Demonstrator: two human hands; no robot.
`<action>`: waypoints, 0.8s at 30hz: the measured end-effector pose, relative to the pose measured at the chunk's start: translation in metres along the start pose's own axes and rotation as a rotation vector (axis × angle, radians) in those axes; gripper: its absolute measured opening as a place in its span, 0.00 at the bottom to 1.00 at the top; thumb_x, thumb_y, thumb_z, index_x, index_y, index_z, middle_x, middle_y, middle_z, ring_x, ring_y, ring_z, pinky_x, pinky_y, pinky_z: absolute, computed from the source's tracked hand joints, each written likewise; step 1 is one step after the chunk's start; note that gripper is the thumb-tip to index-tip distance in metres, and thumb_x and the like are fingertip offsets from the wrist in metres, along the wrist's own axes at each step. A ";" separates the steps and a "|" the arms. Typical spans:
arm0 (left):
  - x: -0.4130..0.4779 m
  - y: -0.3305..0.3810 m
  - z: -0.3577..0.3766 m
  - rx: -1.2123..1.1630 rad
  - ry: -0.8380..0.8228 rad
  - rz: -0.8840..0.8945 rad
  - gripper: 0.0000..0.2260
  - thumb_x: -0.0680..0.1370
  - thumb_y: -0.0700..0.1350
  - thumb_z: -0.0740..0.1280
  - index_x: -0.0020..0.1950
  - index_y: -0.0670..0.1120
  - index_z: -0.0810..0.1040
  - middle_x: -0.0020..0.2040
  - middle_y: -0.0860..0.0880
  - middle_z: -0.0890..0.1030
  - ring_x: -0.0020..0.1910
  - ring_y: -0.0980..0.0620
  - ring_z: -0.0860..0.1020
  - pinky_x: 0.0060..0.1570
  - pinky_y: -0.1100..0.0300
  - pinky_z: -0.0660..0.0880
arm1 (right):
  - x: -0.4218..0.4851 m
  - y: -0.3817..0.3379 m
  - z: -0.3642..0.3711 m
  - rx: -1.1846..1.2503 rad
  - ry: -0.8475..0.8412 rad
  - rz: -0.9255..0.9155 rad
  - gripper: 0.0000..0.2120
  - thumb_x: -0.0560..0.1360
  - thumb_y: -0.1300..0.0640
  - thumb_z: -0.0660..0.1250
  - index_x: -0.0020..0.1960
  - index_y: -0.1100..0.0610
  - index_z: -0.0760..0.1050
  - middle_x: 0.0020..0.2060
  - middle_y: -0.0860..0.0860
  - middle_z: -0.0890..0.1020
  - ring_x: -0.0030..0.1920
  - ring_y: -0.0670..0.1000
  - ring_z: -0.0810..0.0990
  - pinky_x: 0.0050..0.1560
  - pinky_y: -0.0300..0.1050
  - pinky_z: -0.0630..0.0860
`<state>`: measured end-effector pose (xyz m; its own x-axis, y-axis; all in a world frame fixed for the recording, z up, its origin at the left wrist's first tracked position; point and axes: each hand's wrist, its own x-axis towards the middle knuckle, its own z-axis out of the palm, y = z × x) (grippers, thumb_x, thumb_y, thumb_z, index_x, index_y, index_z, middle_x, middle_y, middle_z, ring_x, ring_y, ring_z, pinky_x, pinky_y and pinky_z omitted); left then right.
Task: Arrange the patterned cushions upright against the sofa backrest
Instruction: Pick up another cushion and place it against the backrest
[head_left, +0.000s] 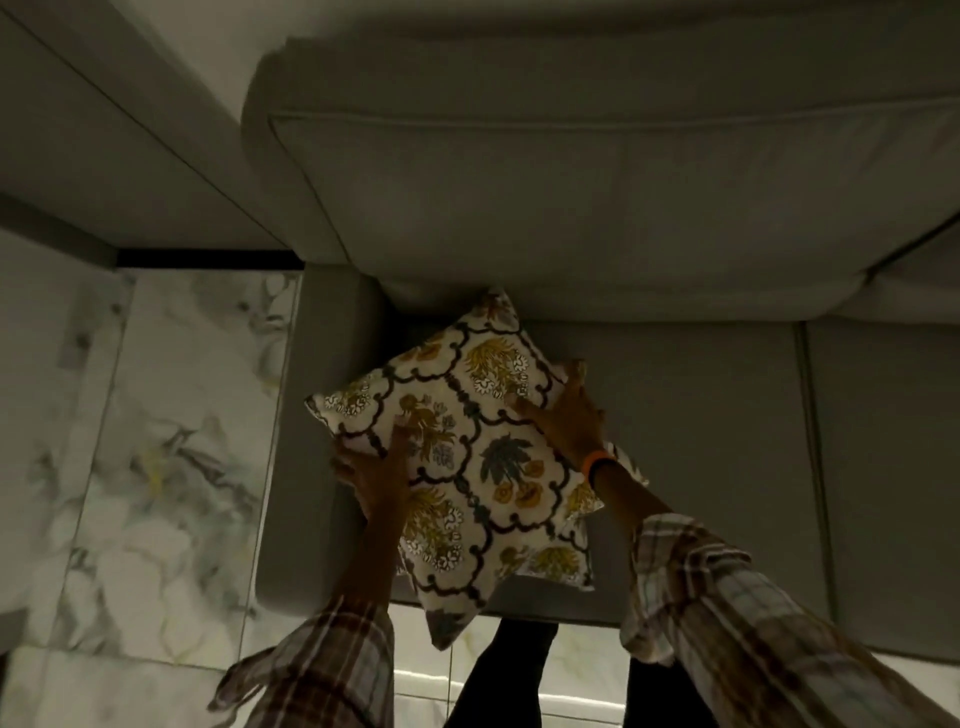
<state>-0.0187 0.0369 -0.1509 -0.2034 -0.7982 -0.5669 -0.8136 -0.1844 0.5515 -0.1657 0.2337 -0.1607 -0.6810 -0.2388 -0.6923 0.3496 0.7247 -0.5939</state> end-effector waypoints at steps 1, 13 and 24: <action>0.004 -0.005 -0.001 -0.108 -0.020 -0.069 0.57 0.62 0.74 0.71 0.81 0.56 0.44 0.81 0.39 0.55 0.77 0.34 0.62 0.71 0.33 0.66 | 0.006 0.000 -0.004 0.042 -0.043 0.042 0.60 0.69 0.26 0.71 0.86 0.49 0.41 0.79 0.54 0.69 0.76 0.63 0.71 0.77 0.63 0.65; -0.066 0.050 0.031 -0.197 -0.065 0.197 0.50 0.67 0.69 0.73 0.80 0.51 0.54 0.77 0.44 0.67 0.74 0.42 0.69 0.72 0.41 0.69 | -0.016 0.047 -0.096 0.382 -0.005 0.049 0.54 0.60 0.27 0.79 0.78 0.48 0.69 0.70 0.50 0.81 0.66 0.55 0.81 0.69 0.58 0.78; -0.196 0.109 0.208 -0.089 -0.512 0.454 0.51 0.60 0.63 0.81 0.77 0.51 0.62 0.75 0.48 0.70 0.73 0.47 0.71 0.72 0.43 0.70 | -0.071 0.193 -0.285 0.491 0.260 -0.014 0.41 0.69 0.61 0.83 0.76 0.52 0.65 0.64 0.48 0.80 0.61 0.49 0.82 0.45 0.30 0.82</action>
<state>-0.1813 0.2925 -0.1068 -0.7629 -0.4403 -0.4734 -0.5434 0.0400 0.8385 -0.2333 0.5746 -0.1098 -0.8023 -0.0337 -0.5960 0.5560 0.3211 -0.7666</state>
